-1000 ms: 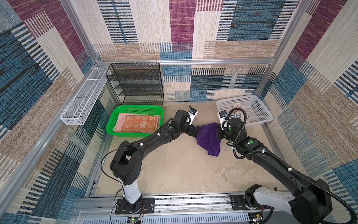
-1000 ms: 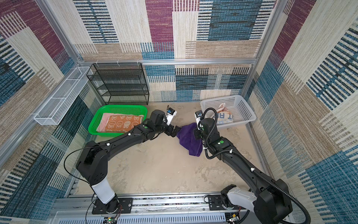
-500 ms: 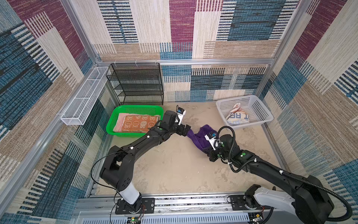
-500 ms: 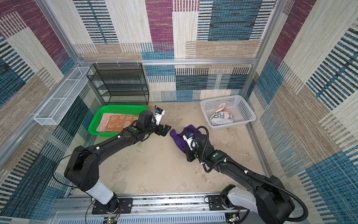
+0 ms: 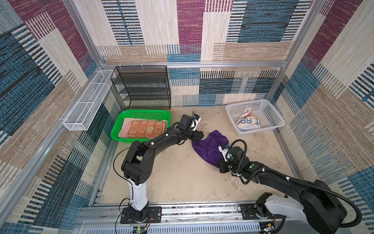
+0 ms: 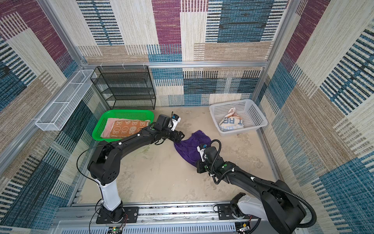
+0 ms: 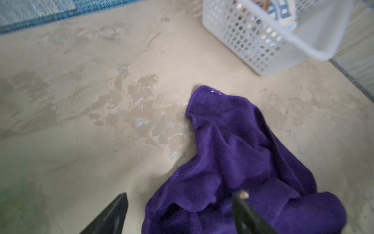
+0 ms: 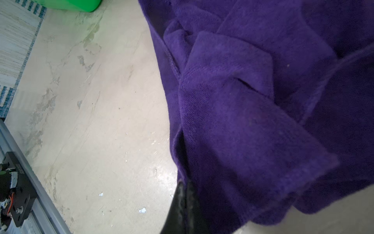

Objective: Fold and stack the towels

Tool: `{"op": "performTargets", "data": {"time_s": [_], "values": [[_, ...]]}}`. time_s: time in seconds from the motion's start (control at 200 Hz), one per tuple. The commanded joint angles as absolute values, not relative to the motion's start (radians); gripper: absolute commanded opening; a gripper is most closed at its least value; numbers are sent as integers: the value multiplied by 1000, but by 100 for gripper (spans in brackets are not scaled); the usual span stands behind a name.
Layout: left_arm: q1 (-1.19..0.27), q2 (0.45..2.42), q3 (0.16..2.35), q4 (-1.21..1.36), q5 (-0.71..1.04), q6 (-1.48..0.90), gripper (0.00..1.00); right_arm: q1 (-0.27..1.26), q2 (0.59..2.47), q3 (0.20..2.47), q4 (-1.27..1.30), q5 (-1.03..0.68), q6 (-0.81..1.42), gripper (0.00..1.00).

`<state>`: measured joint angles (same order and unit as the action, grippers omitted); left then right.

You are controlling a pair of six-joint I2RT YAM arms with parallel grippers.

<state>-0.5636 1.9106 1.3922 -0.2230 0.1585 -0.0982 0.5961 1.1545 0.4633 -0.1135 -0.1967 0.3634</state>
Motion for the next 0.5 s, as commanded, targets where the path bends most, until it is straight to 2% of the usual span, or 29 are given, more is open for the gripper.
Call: {"op": "performTargets", "data": {"time_s": [0.0, 0.19, 0.341, 0.496], "values": [[-560, 1919, 1402, -364, 28, -221, 80, 597, 1137, 459, -69, -137, 388, 0], [-558, 1856, 1304, -334, -6, -314, 78, 597, 1127, 448, -66, -122, 385, 0], [-557, 1899, 1346, -367, 29, -338, 75, 598, 1136, 448, -58, -121, 384, 0], [-557, 1975, 1409, -413, 48, -360, 59, 597, 1137, 452, -58, -117, 383, 0]]}}
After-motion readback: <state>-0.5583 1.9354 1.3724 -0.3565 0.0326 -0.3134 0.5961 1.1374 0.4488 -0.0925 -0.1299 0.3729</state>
